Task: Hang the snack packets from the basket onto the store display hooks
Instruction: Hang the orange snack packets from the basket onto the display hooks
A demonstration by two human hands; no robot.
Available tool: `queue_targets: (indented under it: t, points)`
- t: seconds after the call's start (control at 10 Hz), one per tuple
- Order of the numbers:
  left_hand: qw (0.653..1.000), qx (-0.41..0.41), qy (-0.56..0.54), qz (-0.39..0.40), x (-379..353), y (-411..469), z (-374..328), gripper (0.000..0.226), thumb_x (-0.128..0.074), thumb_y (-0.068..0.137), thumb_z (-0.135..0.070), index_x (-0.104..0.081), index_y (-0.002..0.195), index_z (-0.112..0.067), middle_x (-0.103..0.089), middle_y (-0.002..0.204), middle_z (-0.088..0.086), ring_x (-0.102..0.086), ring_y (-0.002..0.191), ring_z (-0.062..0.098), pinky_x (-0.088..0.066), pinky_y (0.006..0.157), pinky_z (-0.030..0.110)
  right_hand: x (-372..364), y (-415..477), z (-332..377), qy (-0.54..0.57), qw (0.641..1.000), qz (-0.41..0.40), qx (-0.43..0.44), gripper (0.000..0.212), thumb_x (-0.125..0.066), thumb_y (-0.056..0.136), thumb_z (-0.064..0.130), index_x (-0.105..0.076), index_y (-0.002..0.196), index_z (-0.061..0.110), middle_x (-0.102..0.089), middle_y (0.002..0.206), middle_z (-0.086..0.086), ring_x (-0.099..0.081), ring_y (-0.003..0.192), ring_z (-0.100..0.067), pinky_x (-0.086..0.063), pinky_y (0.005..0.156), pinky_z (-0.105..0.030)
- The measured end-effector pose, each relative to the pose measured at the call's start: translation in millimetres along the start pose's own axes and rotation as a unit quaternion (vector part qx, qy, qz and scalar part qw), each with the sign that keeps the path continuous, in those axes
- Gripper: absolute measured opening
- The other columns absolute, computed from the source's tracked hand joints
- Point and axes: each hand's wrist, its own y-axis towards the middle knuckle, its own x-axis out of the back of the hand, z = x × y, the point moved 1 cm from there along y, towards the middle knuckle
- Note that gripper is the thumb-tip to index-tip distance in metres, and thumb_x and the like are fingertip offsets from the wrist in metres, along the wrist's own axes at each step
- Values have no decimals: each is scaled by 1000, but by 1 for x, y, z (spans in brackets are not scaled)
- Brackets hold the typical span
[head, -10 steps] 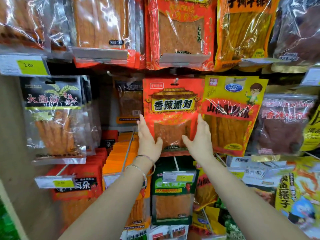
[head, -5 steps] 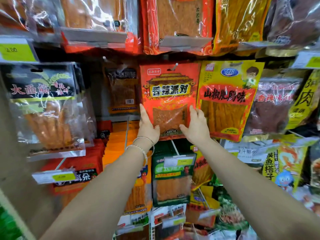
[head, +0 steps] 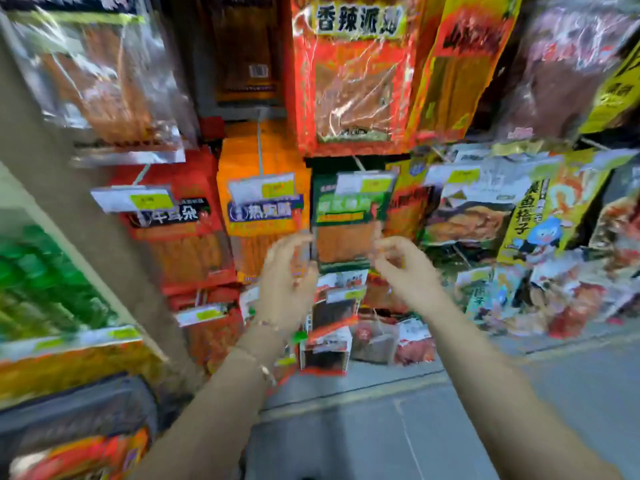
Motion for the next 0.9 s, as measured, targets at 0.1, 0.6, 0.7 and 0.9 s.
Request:
queue_targets:
  t: [0.1,0.6,0.7,0.9]
  points:
    - [967,232,5,105,3,-102,47,32,-58,86,2,-59,118,-2,-56,98,4,-56,107,33,-47,87,33,-28,-68,-65,45,992,76,-90,10,-56,90,-2,-59,99,0,-59,85,-28,-56,71,-35,-46,68,-30]
    - [706,694,92,107,111,-508,59,25,-51,92,-20,-66,112,-16,-62,121,8,-56,112,24,-40,94,25,-110,-359,-206,-249,778,500,-287,25,-52,86,9,-48,61,8,-42,65,-16,-42,64,-20,-30,61,-30]
    - [692,713,81,80,145,-533,68,27,-47,95,-20,-65,114,-16,-60,124,10,-54,113,25,-38,93,25,-144,-365,-192,-277,775,509,-251,20,-52,88,13,-55,71,5,-53,74,-16,-50,74,-21,-34,65,-30]
    - [623,777,47,75,238,-574,98,23,-50,89,-20,-70,92,-9,-68,100,11,-61,95,28,-46,81,29,-233,-377,-155,-301,757,528,-238,26,-49,94,18,-59,96,-6,-63,97,-21,-60,91,-33,-46,78,-34]
